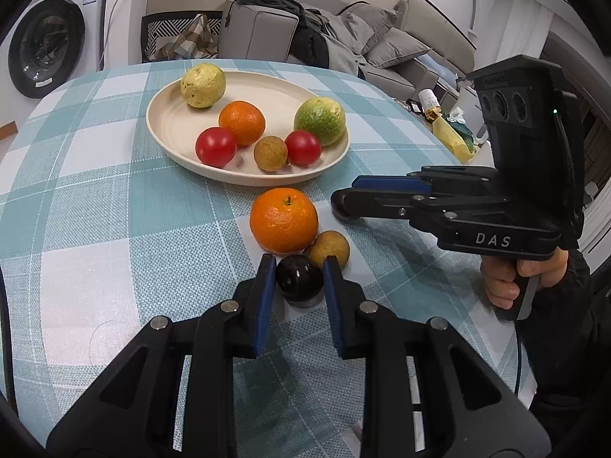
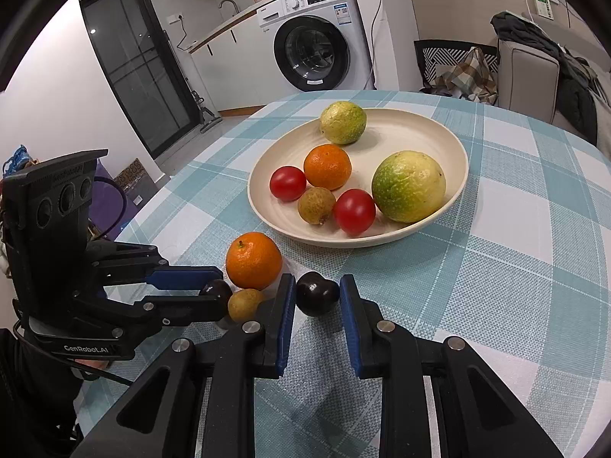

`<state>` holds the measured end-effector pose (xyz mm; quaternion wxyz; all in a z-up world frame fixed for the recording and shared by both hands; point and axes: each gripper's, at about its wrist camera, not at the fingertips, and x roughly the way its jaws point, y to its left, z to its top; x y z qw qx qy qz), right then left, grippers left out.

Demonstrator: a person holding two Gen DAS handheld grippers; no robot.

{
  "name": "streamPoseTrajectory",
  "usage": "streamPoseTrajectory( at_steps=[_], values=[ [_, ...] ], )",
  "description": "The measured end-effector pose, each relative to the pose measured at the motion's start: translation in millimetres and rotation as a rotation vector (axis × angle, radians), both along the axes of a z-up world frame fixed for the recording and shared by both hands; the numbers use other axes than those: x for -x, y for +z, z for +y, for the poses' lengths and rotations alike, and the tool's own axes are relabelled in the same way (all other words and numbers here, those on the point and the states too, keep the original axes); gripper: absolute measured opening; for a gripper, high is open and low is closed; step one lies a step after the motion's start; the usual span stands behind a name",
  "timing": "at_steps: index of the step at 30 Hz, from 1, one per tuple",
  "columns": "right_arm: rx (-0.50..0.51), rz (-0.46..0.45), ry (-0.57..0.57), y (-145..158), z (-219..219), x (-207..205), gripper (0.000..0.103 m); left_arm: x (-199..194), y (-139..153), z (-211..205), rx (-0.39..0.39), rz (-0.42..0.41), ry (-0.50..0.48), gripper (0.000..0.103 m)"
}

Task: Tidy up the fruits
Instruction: 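Carry both dark plums onto the plate and open both tools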

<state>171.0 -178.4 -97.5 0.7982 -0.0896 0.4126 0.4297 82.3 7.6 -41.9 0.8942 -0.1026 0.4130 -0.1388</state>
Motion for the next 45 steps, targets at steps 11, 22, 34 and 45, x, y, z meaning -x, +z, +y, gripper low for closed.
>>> streamPoseTrajectory(
  at_steps=[11, 22, 34, 45],
  values=[
    [-0.055, -0.043, -0.018, 10, -6, 2, 0.024, 8, 21, 16, -0.008, -0.114, 0.087, 0.022],
    [-0.194, -0.149, -0.097, 35, -18, 6, 0.024, -6, 49, 26, -0.045, -0.209, 0.189, 0.022],
    [-0.187, -0.185, -0.189, 42, -11, -14, 0.024, -46, 52, 36, -0.113, -0.243, 0.261, 0.022],
    [-0.176, -0.207, -0.207, 41, 6, -31, 0.024, -79, 38, 43, -0.148, -0.246, 0.277, 0.022]
  ],
)
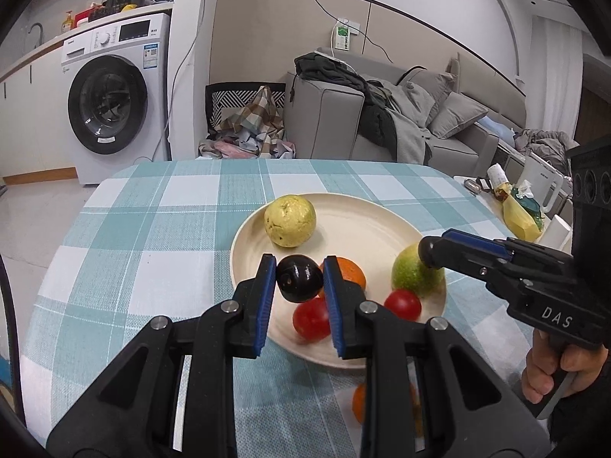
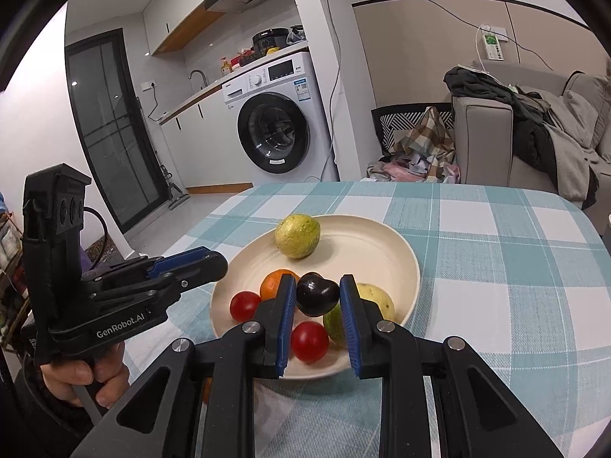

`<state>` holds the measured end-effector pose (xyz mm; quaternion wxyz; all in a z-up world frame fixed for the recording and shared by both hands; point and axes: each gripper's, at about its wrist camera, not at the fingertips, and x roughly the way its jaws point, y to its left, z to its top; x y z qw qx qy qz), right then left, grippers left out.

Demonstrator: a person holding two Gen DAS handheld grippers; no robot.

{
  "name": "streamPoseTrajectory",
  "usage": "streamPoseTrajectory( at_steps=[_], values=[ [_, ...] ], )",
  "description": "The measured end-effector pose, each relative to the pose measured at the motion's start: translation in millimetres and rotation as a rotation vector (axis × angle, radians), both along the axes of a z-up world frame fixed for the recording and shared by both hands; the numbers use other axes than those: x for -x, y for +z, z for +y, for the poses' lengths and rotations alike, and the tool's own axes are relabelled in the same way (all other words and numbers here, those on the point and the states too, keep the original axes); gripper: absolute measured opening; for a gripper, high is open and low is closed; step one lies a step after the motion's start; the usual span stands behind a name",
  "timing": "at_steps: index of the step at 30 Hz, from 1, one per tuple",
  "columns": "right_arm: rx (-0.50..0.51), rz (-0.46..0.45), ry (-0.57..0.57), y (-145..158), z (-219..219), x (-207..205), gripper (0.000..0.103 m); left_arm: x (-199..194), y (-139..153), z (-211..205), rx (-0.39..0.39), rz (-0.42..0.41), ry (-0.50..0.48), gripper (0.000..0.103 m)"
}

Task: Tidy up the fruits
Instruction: 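Carry both dark plums onto the plate and open both tools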

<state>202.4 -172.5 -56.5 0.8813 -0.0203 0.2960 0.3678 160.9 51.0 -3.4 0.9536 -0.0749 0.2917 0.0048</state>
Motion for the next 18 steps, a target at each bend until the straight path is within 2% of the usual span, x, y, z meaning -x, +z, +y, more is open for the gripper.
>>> streamPoseTrajectory(
  at_steps=[9, 18],
  values=[
    [0.018, 0.013, -0.013, -5, 16, -16, 0.024, -11, -7, -3, -0.058, -0.003, 0.014, 0.022],
    [-0.001, 0.018, -0.024, -8, 12, -17, 0.024, -8, -5, -6, -0.075, -0.016, 0.014, 0.022]
  ],
)
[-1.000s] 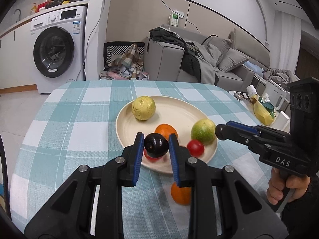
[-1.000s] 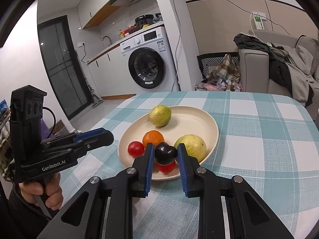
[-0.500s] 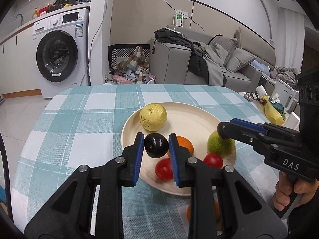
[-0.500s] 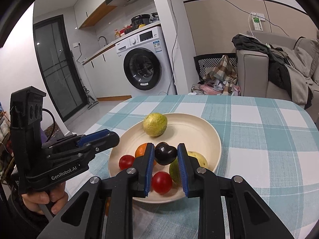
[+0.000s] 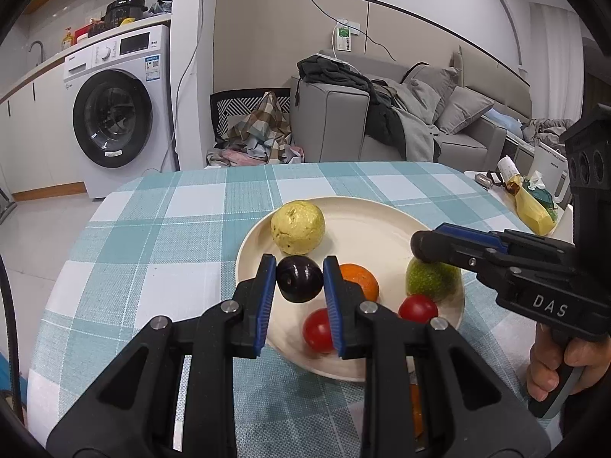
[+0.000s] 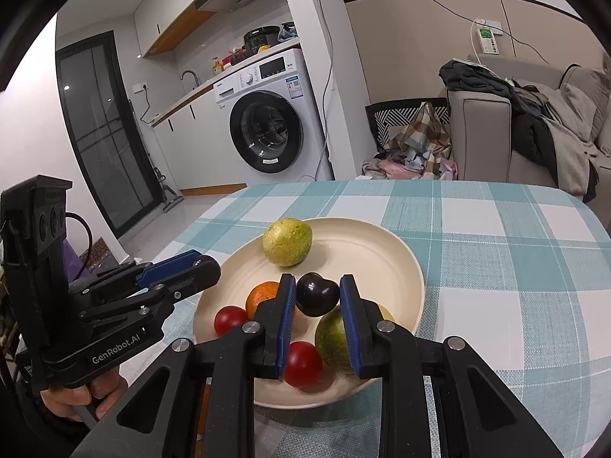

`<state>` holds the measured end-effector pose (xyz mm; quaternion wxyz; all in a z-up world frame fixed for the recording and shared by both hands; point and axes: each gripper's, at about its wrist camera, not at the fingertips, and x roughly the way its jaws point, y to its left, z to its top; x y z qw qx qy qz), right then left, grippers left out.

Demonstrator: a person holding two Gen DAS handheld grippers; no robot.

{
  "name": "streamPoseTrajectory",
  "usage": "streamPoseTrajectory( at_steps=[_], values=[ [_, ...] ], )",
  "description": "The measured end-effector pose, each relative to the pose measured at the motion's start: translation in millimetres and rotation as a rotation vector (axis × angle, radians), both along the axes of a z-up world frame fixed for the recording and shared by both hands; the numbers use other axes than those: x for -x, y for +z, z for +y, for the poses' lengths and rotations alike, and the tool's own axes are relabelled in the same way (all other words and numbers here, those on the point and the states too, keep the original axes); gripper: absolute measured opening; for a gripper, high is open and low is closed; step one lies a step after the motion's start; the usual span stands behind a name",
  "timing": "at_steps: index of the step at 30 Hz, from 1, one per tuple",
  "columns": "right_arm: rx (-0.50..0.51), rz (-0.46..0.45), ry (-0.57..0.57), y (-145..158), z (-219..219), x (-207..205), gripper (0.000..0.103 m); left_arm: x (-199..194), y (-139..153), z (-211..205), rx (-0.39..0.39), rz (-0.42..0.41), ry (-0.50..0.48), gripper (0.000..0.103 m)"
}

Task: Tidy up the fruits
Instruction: 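Carry both dark plums onto the plate and open both tools, then move both open tools back toward the mandarin and small brown kiwi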

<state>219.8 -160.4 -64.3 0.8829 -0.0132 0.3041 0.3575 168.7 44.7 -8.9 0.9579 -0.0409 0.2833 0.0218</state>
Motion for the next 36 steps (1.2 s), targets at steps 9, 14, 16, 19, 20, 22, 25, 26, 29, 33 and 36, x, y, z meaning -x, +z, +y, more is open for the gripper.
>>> streamPoseTrajectory(
  at_steps=[9, 14, 16, 19, 20, 22, 25, 26, 29, 33, 36],
  values=[
    [-0.004, 0.004, -0.021, -1, -3, -4, 0.034, 5, 3, -5, -0.013, -0.016, -0.005, 0.022],
    [-0.008, -0.045, -0.034, 4, -11, 5, 0.051, 10, 6, -9, -0.021, -0.039, -0.02, 0.023],
    [-0.002, -0.058, -0.035, 5, -13, 9, 0.055, 11, 7, -10, -0.028, -0.038, -0.016, 0.024],
    [0.009, -0.063, -0.067, 5, -18, 11, 0.073, 9, 3, -11, -0.014, 0.013, -0.025, 0.034],
    [0.006, -0.065, -0.072, 5, -20, 12, 0.075, 9, 3, -10, -0.014, 0.014, -0.018, 0.038],
    [0.009, -0.065, -0.082, 5, -24, 12, 0.082, 14, 4, -9, -0.015, -0.011, 0.008, 0.053],
    [0.014, -0.074, -0.117, 6, -32, 16, 0.09, 25, 7, -5, -0.003, -0.045, 0.019, 0.081],
    [0.017, -0.083, -0.129, 6, -34, 18, 0.094, 30, 8, -6, 0.0, -0.055, 0.014, 0.082],
    [0.035, -0.097, -0.154, 8, -40, 22, 0.103, 39, 9, -6, -0.012, -0.044, 0.021, 0.084],
    [0.049, -0.09, -0.132, 8, -44, 26, 0.103, 52, 9, -7, -0.006, -0.024, 0.02, 0.089],
    [0.063, -0.074, -0.097, 7, -44, 32, 0.103, 66, 10, -7, 0.004, -0.029, 0.026, 0.1]
  ],
)
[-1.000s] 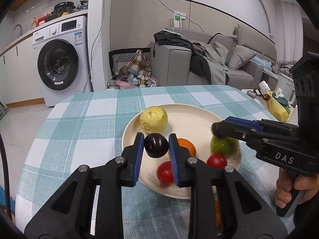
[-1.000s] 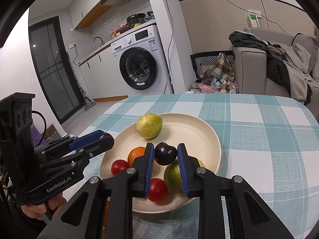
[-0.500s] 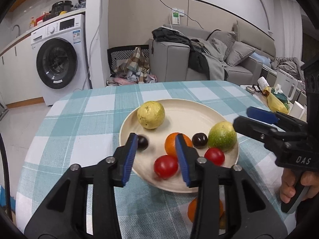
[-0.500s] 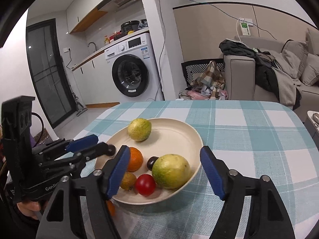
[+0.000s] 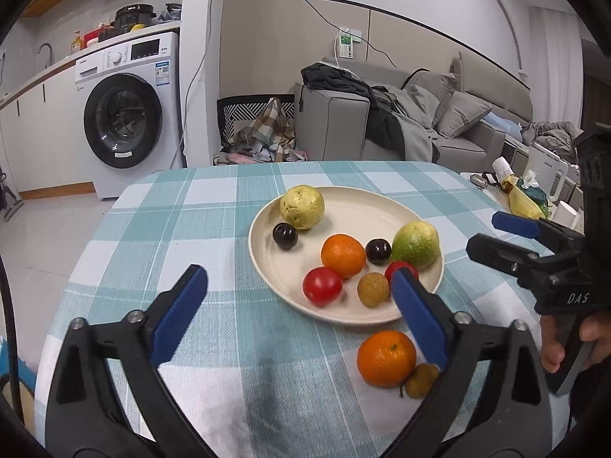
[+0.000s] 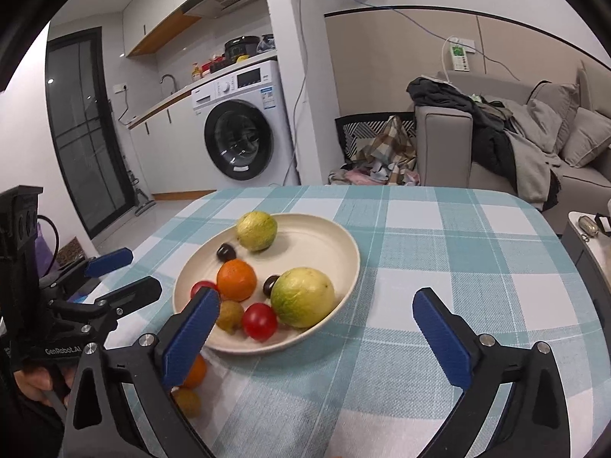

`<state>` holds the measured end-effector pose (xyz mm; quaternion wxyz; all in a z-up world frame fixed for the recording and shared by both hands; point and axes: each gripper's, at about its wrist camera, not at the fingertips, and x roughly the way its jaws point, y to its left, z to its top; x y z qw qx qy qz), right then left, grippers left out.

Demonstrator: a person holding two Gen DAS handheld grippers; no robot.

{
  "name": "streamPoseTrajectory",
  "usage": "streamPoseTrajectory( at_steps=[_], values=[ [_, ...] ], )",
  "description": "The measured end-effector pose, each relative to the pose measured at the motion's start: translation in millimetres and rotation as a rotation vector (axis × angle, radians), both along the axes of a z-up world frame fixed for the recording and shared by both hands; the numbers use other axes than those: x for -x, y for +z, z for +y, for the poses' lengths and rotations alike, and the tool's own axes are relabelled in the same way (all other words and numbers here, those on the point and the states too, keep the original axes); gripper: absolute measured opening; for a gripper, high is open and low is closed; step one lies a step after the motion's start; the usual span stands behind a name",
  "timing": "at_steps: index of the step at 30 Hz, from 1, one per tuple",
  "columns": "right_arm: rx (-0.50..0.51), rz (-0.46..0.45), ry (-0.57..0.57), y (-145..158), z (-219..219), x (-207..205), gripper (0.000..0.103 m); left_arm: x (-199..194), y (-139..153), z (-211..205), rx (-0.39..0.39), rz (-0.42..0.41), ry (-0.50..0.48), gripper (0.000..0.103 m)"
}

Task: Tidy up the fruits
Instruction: 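Move both open tools back toward the mandarin and small brown kiwi, then grasp the small brown kiwi with the right tool while the left tool grasps the mandarin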

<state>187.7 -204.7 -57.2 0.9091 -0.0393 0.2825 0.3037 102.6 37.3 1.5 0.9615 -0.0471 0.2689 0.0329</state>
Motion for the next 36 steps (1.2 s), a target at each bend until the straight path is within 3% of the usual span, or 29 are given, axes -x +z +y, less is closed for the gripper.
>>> streamPoseTrajectory(
  at_steps=[6, 16, 23, 25, 27, 31, 36],
  values=[
    [0.021, 0.072, 0.08, -9, 3, 13, 0.103, 23, -3, -4, 0.013, 0.032, -0.019, 0.102],
    [0.112, 0.095, 0.176, -20, 26, 33, 0.103, 24, -7, -1, 0.038, 0.074, -0.025, 0.102],
    [0.182, 0.253, 0.294, -44, 47, 36, 0.102, 23, -8, 1, 0.034, 0.081, -0.015, 0.102],
    [0.194, 0.264, 0.321, -47, 51, 39, 0.095, 22, -9, 2, 0.038, 0.085, -0.02, 0.102],
    [0.196, 0.271, 0.339, -48, 53, 42, 0.08, 21, -10, 2, 0.042, 0.092, -0.024, 0.102],
    [0.197, 0.273, 0.359, -49, 54, 45, 0.077, 19, -12, 1, 0.043, 0.103, -0.03, 0.102],
    [0.19, 0.277, 0.389, -48, 55, 49, 0.066, 17, -13, 1, 0.049, 0.108, -0.037, 0.102]
  ],
)
